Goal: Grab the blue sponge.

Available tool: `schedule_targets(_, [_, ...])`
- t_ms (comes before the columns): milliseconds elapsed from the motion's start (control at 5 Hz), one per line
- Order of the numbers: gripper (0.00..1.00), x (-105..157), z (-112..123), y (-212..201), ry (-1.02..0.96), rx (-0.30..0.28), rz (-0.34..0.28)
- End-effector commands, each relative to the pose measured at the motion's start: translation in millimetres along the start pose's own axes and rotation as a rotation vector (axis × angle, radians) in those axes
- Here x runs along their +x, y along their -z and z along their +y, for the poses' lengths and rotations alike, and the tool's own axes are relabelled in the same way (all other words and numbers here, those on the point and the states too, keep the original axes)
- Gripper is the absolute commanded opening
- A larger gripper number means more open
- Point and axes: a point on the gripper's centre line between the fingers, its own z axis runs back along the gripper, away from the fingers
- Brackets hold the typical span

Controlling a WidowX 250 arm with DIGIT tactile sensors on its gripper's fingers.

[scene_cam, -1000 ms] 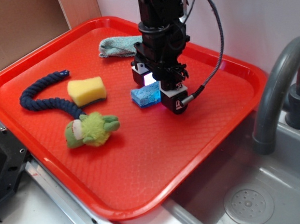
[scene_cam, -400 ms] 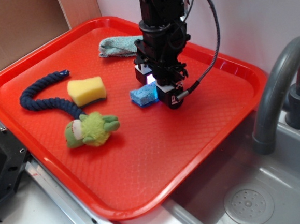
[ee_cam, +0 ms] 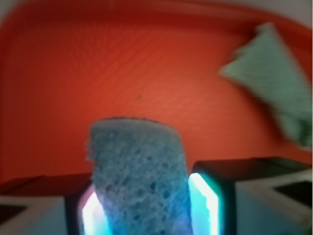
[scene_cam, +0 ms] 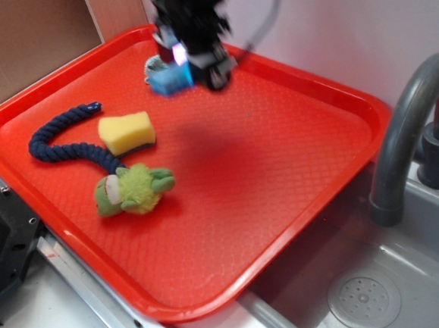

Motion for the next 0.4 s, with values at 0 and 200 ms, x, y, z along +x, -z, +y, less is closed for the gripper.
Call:
schedule_targets(0, [0.00,-18.1,20.8,-73.7,-0.065,0.051,-0.144])
schedule_targets(200, [0.00,-11.3,15.6,-64.2,0.009,0.077,-0.077])
